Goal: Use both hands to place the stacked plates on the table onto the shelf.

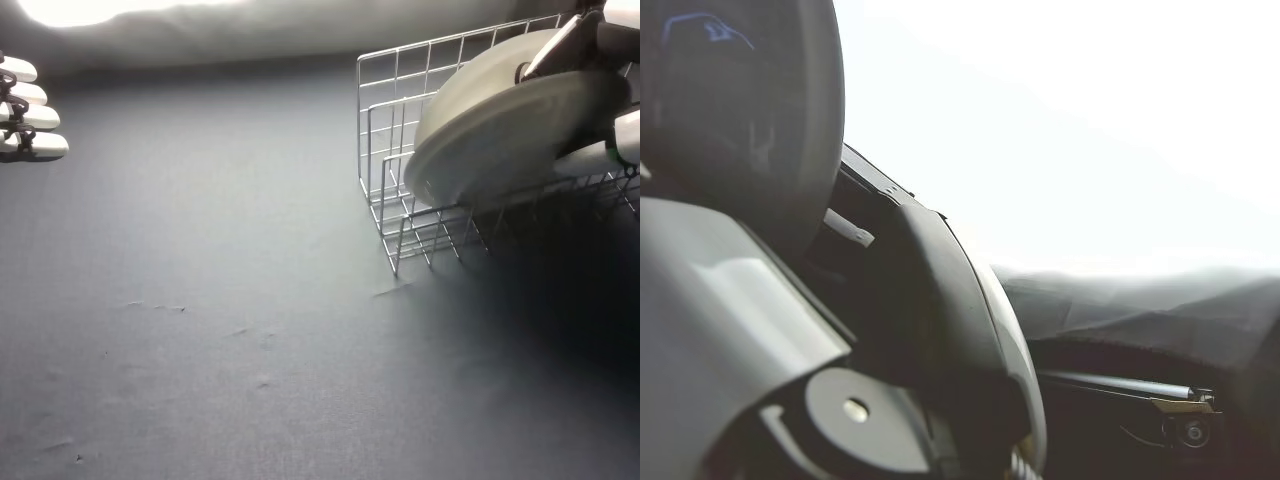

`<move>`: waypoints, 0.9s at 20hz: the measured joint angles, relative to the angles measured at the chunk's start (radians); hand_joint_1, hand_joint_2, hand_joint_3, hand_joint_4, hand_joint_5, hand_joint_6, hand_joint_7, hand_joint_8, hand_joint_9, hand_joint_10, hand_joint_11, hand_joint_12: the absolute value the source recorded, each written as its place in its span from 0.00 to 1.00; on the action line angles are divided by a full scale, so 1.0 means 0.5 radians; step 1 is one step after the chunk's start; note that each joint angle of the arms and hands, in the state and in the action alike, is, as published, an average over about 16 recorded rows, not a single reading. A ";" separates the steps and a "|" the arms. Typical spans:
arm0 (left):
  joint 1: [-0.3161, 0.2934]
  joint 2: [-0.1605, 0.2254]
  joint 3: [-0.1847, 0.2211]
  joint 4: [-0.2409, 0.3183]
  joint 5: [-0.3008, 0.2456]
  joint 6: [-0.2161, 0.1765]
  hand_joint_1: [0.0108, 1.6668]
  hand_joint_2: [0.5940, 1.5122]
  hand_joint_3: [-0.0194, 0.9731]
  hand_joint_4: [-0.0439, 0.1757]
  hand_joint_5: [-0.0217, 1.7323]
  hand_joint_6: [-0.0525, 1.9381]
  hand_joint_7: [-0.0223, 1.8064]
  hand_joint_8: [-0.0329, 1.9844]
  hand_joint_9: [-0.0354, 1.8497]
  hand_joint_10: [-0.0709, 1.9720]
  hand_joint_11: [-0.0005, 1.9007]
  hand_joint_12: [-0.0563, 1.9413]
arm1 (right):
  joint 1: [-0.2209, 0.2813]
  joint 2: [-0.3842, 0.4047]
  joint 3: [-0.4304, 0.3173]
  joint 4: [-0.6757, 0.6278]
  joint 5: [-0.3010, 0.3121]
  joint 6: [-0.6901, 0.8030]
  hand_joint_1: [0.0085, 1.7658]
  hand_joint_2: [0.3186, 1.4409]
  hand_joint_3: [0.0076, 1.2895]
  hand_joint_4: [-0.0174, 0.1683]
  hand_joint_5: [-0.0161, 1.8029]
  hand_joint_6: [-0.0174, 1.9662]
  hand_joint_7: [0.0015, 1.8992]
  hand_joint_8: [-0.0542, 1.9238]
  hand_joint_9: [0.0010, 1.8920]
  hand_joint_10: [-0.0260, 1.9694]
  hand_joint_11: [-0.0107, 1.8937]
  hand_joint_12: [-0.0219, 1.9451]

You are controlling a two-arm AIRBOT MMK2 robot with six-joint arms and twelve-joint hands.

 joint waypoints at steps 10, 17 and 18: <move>0.000 -0.001 0.001 0.000 -0.006 -0.005 0.01 0.67 0.04 0.21 0.02 0.03 0.02 0.02 0.03 0.04 0.01 0.03 | 0.015 -0.005 0.021 -0.040 0.044 -0.025 0.63 0.63 0.01 0.07 0.35 0.19 0.35 0.16 0.34 0.17 0.18 0.52; 0.000 -0.005 0.002 0.000 -0.013 -0.021 0.01 0.68 0.04 0.21 0.02 0.03 0.02 0.02 0.03 0.04 0.01 0.03 | 0.103 -0.019 -0.013 -0.119 0.152 -0.025 0.52 0.62 0.01 0.08 0.16 0.02 0.14 0.04 0.15 0.02 0.03 0.37; 0.000 -0.005 0.003 0.000 -0.014 -0.025 0.01 0.68 0.04 0.21 0.02 0.03 0.02 0.02 0.03 0.04 0.01 0.03 | 0.116 -0.022 -0.019 -0.157 0.170 -0.025 0.50 0.62 0.01 0.08 0.14 0.02 0.12 0.04 0.13 0.02 0.02 0.35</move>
